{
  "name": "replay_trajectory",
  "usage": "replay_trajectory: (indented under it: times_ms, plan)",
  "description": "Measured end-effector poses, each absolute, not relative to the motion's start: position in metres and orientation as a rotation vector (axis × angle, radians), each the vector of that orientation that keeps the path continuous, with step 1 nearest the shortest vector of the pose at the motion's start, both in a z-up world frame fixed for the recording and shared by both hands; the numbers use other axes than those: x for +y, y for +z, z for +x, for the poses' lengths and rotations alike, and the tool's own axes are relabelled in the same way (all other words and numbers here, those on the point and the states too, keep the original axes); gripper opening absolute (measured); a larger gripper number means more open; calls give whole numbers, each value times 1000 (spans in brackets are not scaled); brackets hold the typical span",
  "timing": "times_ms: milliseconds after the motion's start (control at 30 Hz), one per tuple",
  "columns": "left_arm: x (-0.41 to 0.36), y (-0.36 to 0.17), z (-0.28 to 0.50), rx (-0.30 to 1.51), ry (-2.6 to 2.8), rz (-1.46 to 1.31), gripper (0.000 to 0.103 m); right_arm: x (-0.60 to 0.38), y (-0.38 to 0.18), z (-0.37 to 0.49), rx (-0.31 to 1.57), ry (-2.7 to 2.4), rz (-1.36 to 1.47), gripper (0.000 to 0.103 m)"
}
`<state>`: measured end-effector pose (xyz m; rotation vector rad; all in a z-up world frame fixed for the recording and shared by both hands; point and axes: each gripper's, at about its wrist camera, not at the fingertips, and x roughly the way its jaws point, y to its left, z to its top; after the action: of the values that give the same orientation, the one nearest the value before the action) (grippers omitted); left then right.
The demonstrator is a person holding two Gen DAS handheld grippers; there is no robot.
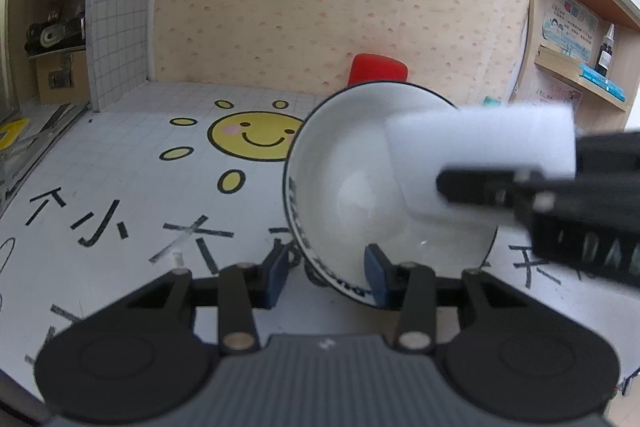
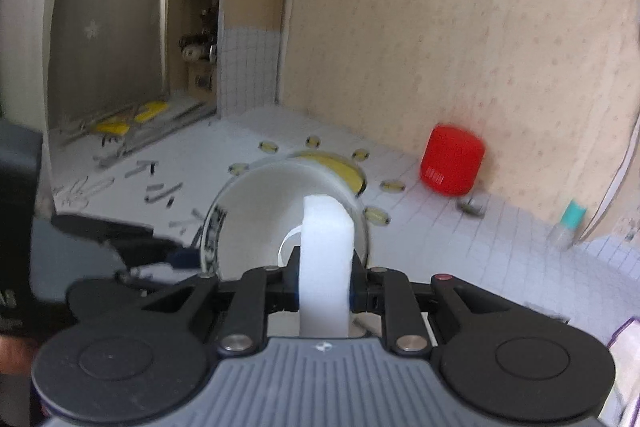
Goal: Clean bowl
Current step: 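Keep the bowl gripped with the left gripper while the right gripper wipes the inner rim, then hold the yellow bowl tilted with the left gripper while the right gripper scrubs its inside with the sponge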
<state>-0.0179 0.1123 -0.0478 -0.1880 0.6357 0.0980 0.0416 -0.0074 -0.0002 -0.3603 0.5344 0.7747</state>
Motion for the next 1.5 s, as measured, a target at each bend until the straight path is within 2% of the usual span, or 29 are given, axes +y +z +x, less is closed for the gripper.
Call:
replay_trajectory:
  times_ms: [633, 833, 1500]
  plan:
    - [129, -42, -7, 619, 143, -182, 42, -7, -9, 40, 557, 786, -394, 18]
    - [121, -48, -15, 642, 120, -170, 42, -4, 1, 45, 513, 775, -347, 18]
    - [113, -50, -24, 635, 102, -161, 40, 9, 2, 40, 543, 795, -338, 18]
